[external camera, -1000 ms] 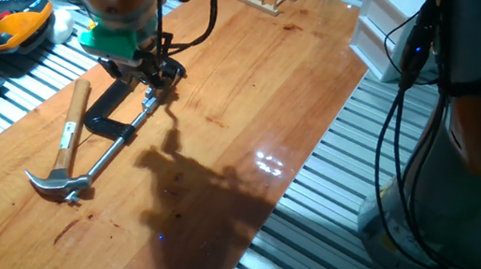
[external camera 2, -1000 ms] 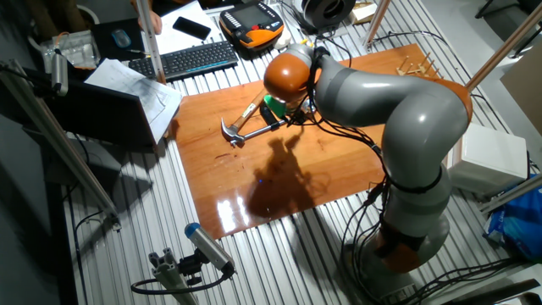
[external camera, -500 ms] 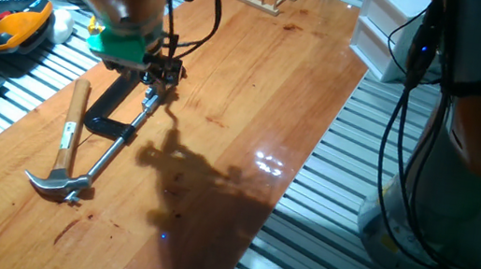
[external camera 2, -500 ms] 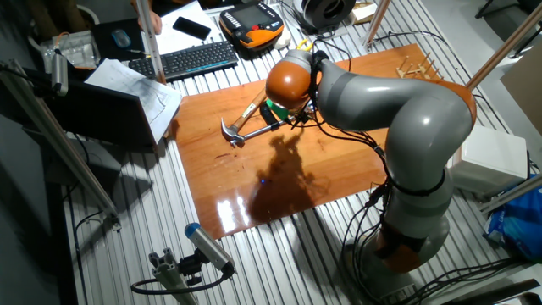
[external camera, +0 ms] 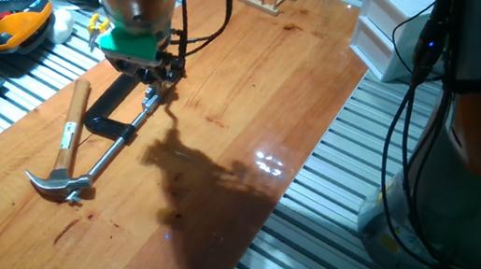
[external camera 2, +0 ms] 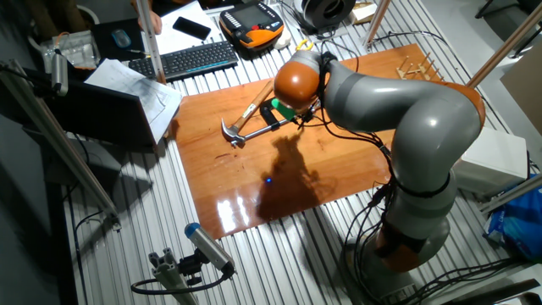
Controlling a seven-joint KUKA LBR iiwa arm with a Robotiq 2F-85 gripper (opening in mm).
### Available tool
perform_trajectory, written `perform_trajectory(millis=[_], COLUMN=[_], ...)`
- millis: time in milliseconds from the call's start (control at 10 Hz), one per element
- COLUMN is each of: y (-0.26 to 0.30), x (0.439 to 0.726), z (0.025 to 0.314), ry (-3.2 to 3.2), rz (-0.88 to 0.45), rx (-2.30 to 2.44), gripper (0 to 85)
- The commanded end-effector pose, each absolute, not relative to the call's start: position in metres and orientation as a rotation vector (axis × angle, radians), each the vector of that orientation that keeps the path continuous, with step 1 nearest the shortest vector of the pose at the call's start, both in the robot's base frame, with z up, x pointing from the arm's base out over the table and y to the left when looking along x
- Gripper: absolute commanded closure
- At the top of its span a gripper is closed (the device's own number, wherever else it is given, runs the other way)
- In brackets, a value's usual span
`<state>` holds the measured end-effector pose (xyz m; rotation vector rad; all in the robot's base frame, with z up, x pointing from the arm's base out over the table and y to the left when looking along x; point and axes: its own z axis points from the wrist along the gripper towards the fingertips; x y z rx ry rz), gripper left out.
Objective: Pull up the lever
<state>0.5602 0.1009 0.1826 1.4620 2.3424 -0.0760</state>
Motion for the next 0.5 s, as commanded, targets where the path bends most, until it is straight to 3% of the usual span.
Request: perform_trajectory(millis=[0,400], y=[0.1004,0.0965], x=[0.5604,0.5613], z=[0.1831,0.185], ry=[2.346,2.34], rz=[-0.077,-0.066], rx=[1.463,1.457], gripper=[85.0,85.0])
